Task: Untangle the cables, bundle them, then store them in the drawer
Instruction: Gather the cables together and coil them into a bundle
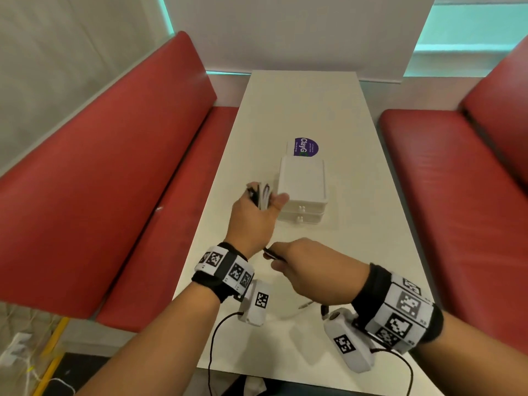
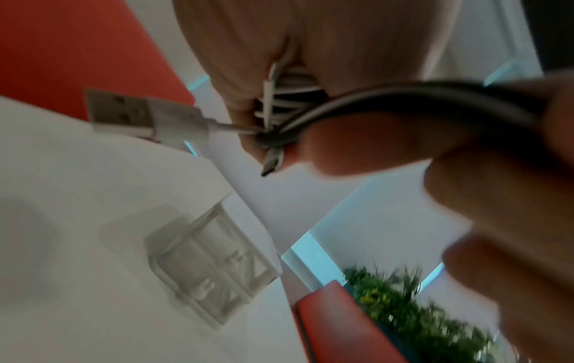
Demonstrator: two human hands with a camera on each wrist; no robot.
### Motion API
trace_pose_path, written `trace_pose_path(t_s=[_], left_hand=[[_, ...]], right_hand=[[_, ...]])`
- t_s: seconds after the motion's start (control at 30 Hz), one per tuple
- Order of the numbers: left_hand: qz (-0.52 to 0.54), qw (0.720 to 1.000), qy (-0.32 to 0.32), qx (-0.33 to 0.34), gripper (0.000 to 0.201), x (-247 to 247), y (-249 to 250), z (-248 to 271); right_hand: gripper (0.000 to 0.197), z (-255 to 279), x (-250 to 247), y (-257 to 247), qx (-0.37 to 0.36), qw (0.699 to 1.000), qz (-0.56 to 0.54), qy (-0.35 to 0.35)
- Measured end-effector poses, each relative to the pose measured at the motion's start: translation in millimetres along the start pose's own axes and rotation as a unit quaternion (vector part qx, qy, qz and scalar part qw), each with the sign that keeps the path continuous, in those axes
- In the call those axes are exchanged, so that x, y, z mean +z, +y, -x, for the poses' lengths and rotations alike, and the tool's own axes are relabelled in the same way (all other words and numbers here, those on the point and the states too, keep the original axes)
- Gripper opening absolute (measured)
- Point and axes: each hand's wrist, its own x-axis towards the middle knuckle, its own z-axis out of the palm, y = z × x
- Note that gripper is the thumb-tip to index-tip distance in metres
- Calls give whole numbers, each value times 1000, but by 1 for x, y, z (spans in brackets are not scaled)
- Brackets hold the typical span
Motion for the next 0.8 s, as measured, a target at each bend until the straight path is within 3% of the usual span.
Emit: trace_pose_path(t_s=[0.1, 0.27, 0.37, 0.43, 0.5, 0.53, 0.67, 0.73, 0.8], left_hand=[[-57, 996, -65, -1, 37, 4, -7, 6], [103, 967, -197, -128, 66, 3, -14, 19], [179, 920, -277, -211, 79, 7, -12, 29], [241, 874, -345, -243, 91, 8, -15, 32], [293, 824, -413, -254, 86, 5, -16, 33], [298, 813, -435, -246, 78, 3, -17, 33], [231, 831, -441, -248, 50, -4, -18, 37], [239, 829, -433, -260, 42, -8, -17, 40], [296, 823, -401, -270, 47, -9, -17, 43]], right_hand=[[24, -2, -17, 3, -8, 999, -25, 37], [8, -2, -45, 12, 27, 986, -107, 125], [5, -1, -53, 15, 36, 972, -170, 156], [8, -1, -55, 16, 41, 966, -196, 165], [16, -2, -59, 20, 67, 963, -185, 186], [23, -2, -61, 23, 85, 964, -161, 194], [56, -4, -59, 27, 134, 965, -109, 197], [49, -6, -54, 31, 115, 944, -221, 216], [29, -5, -51, 31, 89, 919, -302, 238]])
